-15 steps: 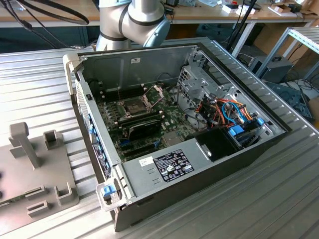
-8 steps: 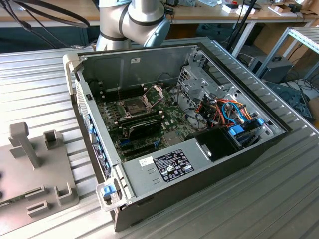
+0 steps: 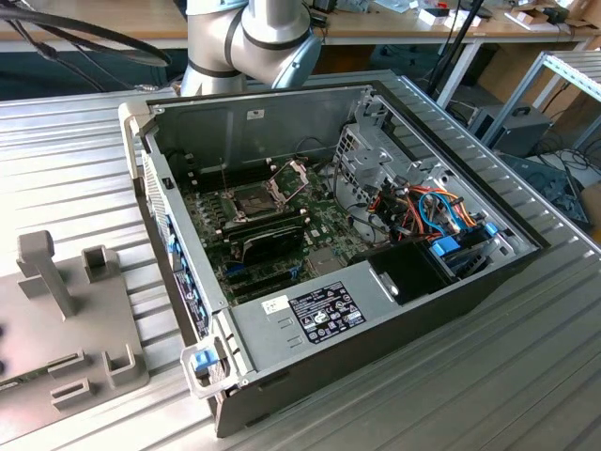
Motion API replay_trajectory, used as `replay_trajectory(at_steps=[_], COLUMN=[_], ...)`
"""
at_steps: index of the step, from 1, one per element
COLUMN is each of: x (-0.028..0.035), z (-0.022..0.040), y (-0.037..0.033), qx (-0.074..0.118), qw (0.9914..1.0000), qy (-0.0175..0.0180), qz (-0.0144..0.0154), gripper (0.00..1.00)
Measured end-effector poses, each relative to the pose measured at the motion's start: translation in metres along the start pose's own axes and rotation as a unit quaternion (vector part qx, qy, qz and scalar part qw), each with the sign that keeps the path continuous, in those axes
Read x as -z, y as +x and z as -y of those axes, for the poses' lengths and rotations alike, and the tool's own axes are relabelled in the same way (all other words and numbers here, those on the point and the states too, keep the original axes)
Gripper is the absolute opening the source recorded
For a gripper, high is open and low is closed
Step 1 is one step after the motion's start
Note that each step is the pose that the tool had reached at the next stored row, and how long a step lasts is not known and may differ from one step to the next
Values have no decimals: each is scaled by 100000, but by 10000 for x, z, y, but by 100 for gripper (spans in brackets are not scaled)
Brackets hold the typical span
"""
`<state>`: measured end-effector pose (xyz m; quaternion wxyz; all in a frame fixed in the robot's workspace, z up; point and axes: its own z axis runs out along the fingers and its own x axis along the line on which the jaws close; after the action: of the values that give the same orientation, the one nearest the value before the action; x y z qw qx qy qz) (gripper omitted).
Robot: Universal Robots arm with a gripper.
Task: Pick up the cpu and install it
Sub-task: 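Reach for the cpu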
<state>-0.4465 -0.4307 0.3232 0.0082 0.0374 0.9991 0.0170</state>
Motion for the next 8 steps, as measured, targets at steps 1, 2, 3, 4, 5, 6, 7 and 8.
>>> replay_trajectory(at_steps=[1, 2, 3, 4, 5, 6, 7, 8], x=[-13, -26, -43, -56, -68, -79, -90, -101], z=[16, 27, 42, 53, 63, 72, 82, 90], y=[2, 3, 4, 6, 7, 9, 10, 12], qx=[-4, -4, -5, -6, -6, -8, -12, -17], qw=[100000, 100000, 100000, 100000, 100000, 100000, 99999, 99999], qy=[10, 7, 13, 21, 25, 31, 38, 70], qz=[-40, -70, -126, -181, -232, -273, -331, -434], gripper=[11, 11, 11, 11, 11, 11, 11, 11])
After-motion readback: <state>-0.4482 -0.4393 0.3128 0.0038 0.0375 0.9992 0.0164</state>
